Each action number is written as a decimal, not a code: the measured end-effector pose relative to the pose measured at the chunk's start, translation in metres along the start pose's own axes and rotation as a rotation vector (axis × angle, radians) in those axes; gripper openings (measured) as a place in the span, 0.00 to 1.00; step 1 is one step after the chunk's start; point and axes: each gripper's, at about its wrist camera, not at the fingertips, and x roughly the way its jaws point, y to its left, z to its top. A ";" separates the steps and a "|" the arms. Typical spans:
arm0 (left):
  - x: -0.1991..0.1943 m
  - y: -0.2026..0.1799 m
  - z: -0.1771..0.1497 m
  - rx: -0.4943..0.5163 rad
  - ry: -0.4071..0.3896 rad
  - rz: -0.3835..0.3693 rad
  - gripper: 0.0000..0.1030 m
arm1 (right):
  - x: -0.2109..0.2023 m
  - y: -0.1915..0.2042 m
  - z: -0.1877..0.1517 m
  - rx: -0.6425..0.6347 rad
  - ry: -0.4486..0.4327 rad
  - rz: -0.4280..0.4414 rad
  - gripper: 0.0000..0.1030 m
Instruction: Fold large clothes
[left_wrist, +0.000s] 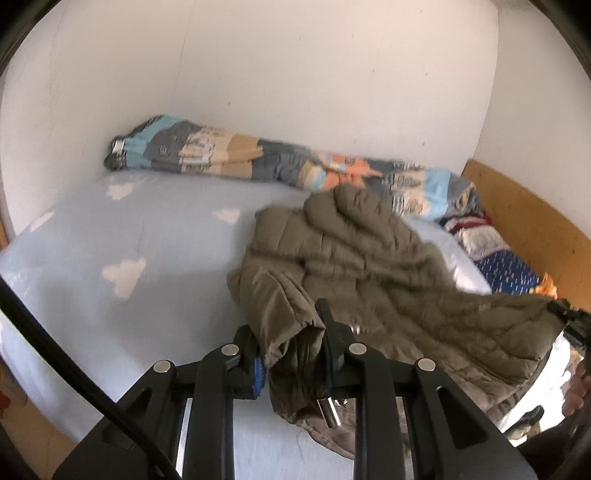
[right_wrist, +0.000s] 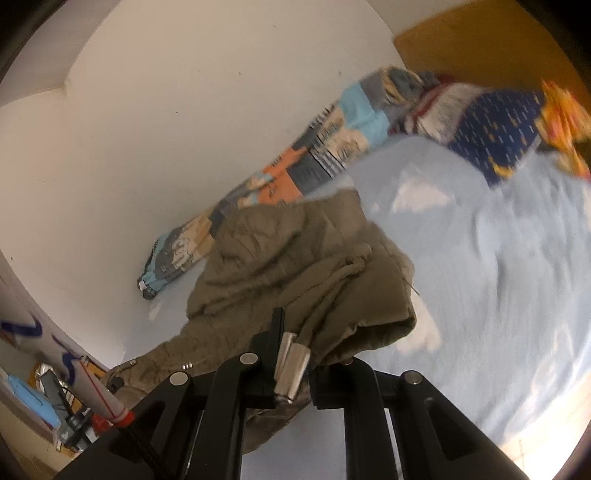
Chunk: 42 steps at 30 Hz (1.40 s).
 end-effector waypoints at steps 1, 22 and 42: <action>0.003 0.000 0.011 -0.002 -0.006 -0.008 0.22 | 0.003 0.004 0.005 -0.020 -0.003 -0.010 0.10; 0.209 -0.008 0.197 -0.100 0.030 0.001 0.29 | 0.198 0.005 0.187 0.006 0.003 -0.081 0.10; 0.289 0.013 0.202 -0.034 -0.022 0.010 0.69 | 0.408 -0.086 0.197 0.070 0.166 -0.301 0.14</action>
